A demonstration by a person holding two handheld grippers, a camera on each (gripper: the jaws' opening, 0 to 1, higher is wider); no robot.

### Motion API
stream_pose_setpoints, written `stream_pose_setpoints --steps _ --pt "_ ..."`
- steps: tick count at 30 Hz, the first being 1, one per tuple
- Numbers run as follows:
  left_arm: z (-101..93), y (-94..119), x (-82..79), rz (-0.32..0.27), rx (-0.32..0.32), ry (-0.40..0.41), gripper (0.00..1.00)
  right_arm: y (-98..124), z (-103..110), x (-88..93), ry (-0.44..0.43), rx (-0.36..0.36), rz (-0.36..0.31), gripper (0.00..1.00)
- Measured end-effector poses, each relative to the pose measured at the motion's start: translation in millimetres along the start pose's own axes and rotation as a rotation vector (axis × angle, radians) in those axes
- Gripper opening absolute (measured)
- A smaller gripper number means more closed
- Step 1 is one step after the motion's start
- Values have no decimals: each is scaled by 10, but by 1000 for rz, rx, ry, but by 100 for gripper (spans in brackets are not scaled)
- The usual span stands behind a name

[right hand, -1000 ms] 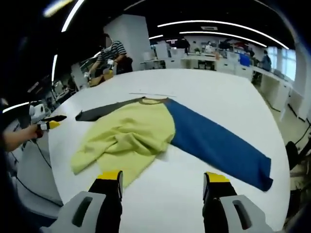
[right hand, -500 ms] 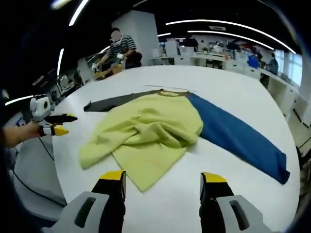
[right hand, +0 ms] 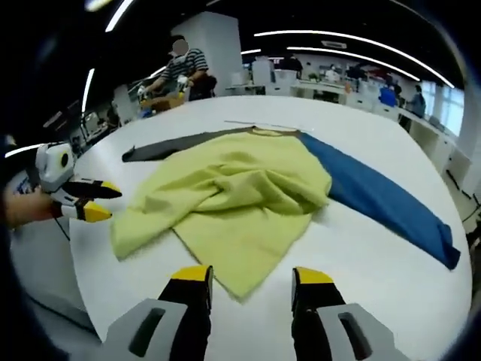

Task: Fold the garment on the visible template until the final outline fits inside the template.

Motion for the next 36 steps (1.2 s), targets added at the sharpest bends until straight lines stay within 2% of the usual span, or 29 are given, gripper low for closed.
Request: stream_pose_setpoints --steps 3,10,13,18,21,23,29,31,36 --pt "-34 -50 51 30 -5 -20 27 -45 48 22 6 11 4 31" --pt "-70 -88 78 42 -16 -23 18 -87 93 32 28 69 4 23" --pt "-88 -93 77 52 -15 -17 15 -107 120 57 10 78 22 22" --pt "-110 -105 71 63 -40 53 11 -98 131 56 -34 121 14 19" --pt "-153 -117 54 75 -59 51 11 -66 143 77 -82 168 58 19" --pt "-165 -114 58 79 -66 58 10 -69 162 73 -65 180 60 21" --pt "-179 -116 61 90 -89 116 6 -109 224 42 -56 180 61 14" --pt "-185 -117 63 83 -123 200 3 -128 267 30 -63 172 65 8" --pt "-202 -115 60 88 -128 196 2 -157 271 17 -94 164 63 0"
Point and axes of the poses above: the point that each gripper's makers call its tool centre point, and the gripper's own axes: y roughly backward along the fingers, z roughly to its left, x roughly out of its underside, the point moved 8 cm from there along y, roughly backward along the fingers, and after that the axes turned 1 degree about y, right-handed, at the moved point
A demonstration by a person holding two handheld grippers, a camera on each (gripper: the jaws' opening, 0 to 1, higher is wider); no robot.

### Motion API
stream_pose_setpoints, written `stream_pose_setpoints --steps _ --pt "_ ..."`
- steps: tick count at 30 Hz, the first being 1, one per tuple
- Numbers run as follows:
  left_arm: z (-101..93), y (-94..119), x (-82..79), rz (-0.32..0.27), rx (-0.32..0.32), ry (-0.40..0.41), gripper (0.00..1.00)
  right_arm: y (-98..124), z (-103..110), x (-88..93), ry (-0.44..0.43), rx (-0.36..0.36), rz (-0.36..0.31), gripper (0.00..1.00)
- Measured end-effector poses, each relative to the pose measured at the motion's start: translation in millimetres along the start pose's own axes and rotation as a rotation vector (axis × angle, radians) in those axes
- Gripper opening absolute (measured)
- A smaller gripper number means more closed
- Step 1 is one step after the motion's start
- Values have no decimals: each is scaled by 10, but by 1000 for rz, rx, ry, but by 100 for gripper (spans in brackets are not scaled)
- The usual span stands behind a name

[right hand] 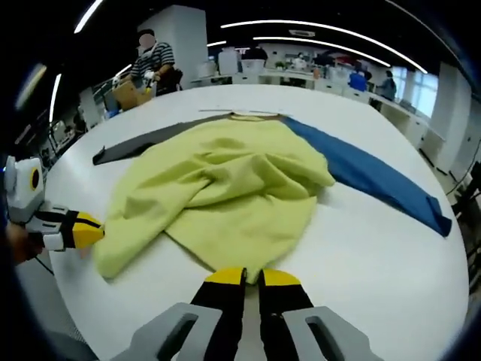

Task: Fold the garment on the visible template until the final outline fits inside the template.

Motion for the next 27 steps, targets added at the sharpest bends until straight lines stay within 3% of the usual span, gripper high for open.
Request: stream_pose_setpoints --steps 8,22,27 --pt "28 54 -18 13 -11 -6 1 82 -81 -29 -29 -60 -16 0" --pt "171 467 -334 -143 -37 24 0 490 -223 -323 3 -145 -95 0" --pt "192 600 -424 -170 -42 31 0 604 -253 -355 0 -163 -97 0"
Point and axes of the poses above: the point that each gripper's makers call its tool centre point, and the gripper's own axes: y roughly backward along the fingers, z roughly to its left, x roughly out of its underside, the point moved 8 cm from there along y, roughly backward along the fingers, and after that the axes turned 1 degree about y, right-handed, at the moved point
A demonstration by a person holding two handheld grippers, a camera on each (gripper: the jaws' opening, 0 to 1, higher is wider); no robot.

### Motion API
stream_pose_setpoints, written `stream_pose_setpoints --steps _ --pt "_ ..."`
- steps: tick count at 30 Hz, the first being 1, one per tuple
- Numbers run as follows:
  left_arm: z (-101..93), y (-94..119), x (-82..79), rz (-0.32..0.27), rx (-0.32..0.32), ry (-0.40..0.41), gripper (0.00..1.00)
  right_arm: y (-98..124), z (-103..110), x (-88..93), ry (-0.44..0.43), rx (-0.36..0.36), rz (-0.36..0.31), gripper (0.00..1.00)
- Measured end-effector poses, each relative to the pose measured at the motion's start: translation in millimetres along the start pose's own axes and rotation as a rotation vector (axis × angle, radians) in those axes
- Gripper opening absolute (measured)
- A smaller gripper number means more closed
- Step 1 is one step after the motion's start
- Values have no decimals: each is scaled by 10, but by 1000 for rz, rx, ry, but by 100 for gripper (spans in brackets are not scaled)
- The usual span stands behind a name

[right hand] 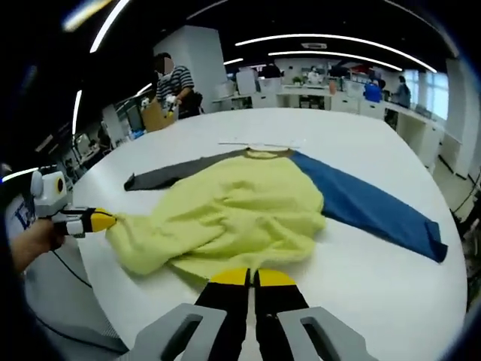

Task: Fold the garment on the visible template until the final outline fits inside the template.

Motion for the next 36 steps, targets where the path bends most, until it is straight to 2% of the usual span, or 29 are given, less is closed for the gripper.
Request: stream_pose_setpoints --steps 5,13,18,29,36 --pt "5 94 -19 -25 5 11 0 148 -9 34 -23 -9 20 0" --pt "68 193 55 6 -27 10 0 383 -43 150 -43 -17 63 0" --pt "85 227 98 26 -39 16 0 461 -78 291 -66 -8 93 0" --pt "130 284 331 110 -77 39 1 549 -112 583 -118 -5 166 0" --pt "150 281 476 175 -98 43 0 530 -98 744 -144 -13 206 0"
Point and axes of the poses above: the point that each gripper's makers call its tool centre point, and the gripper's own axes: y roughly backward along the fingers, z roughly to its left, x roughly out of its underside, the point moved 8 cm from there along y, roughly backward along the fingers, and after that the axes turned 1 degree about y, right-handed, at the moved point
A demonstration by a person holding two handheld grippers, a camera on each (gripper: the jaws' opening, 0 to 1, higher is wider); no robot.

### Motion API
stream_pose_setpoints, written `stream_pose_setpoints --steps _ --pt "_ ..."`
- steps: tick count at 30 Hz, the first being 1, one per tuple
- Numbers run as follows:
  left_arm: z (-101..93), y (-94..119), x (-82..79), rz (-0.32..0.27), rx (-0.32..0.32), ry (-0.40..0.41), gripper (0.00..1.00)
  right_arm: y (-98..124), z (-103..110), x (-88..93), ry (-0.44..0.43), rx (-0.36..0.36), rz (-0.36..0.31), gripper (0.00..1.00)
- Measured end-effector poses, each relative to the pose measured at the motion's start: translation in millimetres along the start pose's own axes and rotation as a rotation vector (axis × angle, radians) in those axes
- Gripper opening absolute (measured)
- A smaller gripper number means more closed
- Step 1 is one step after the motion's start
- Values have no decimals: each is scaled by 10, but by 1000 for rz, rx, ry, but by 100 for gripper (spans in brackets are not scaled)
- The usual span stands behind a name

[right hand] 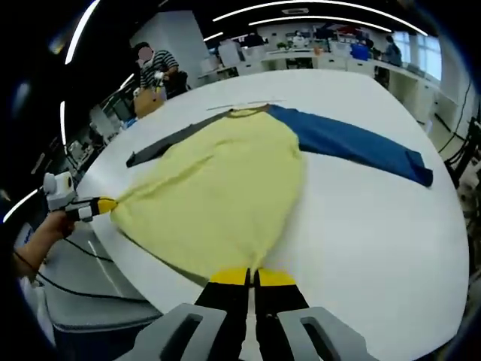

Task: Fold the garment on the visible template until the final outline fits inside the template.

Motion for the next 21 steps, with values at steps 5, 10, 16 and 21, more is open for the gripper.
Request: stream_pose_setpoints --steps 5,10,16,21 --pt "18 -13 102 39 -23 -4 0 -48 -21 104 -14 4 27 0" --pt "13 5 190 78 -65 -26 0 -76 -41 214 -29 14 50 0" --pt "9 24 237 90 -69 -23 0 -92 -39 296 -36 16 67 0" --pt "16 26 243 98 -76 -37 0 -90 -22 320 -35 8 73 0"
Point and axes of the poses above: the point that each gripper's makers call its tool centre point, and the gripper's own axes: y roughly backward along the fingers, z roughly to its left, x roughly out of its underside, the point moved 8 cm from there along y, roughly backward along the fingers, and after that the axes turned 1 degree about y, right-handed, at the moved point
